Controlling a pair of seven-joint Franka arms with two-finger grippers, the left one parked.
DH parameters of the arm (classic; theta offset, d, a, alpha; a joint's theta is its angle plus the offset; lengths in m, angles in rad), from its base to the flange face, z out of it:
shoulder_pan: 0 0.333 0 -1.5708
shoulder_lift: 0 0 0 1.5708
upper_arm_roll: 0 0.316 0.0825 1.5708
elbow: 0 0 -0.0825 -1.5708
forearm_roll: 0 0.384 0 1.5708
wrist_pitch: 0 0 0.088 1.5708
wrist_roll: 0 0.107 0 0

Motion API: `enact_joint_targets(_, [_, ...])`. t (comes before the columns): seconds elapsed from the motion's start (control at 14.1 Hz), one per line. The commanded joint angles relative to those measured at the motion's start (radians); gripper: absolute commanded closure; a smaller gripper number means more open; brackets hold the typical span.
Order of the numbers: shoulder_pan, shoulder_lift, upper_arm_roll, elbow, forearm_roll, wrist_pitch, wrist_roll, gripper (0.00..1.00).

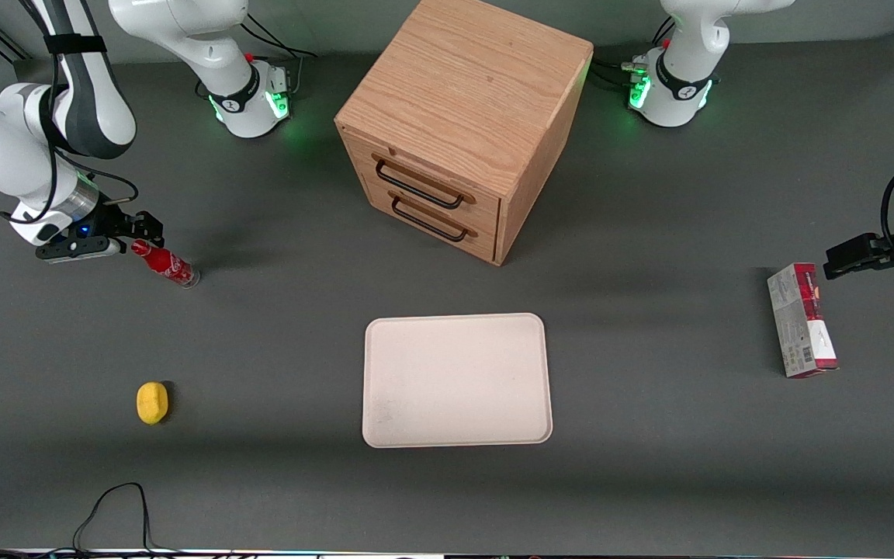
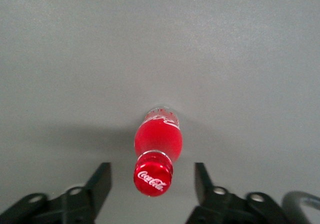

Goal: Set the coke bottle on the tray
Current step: 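Close the right gripper on the red bottle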

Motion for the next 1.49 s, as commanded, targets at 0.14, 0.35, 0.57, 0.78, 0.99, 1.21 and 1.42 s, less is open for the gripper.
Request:
enact_joint_targets(0.14, [0.012, 0.007, -0.006, -0.001, -0.010, 0.014, 0.023, 1.00])
enact_joint_targets(0.35, [0.012, 0.011, -0.005, 0.007, -0.009, 0.008, 0.024, 1.00])
enact_joint_targets(0.57, [0.015, 0.011, 0.006, 0.059, -0.007, -0.022, 0.081, 1.00])
enact_joint_targets(0.78, [0.098, 0.051, 0.021, 0.270, -0.007, -0.263, 0.176, 1.00])
enact_joint_targets(0.99, [0.156, 0.161, 0.023, 0.587, 0.001, -0.551, 0.225, 1.00])
enact_joint_targets(1.21, [0.164, 0.287, 0.023, 0.908, 0.095, -0.789, 0.225, 1.00])
enact_joint_targets(1.42, [0.164, 0.433, 0.024, 1.233, 0.154, -1.024, 0.267, 1.00])
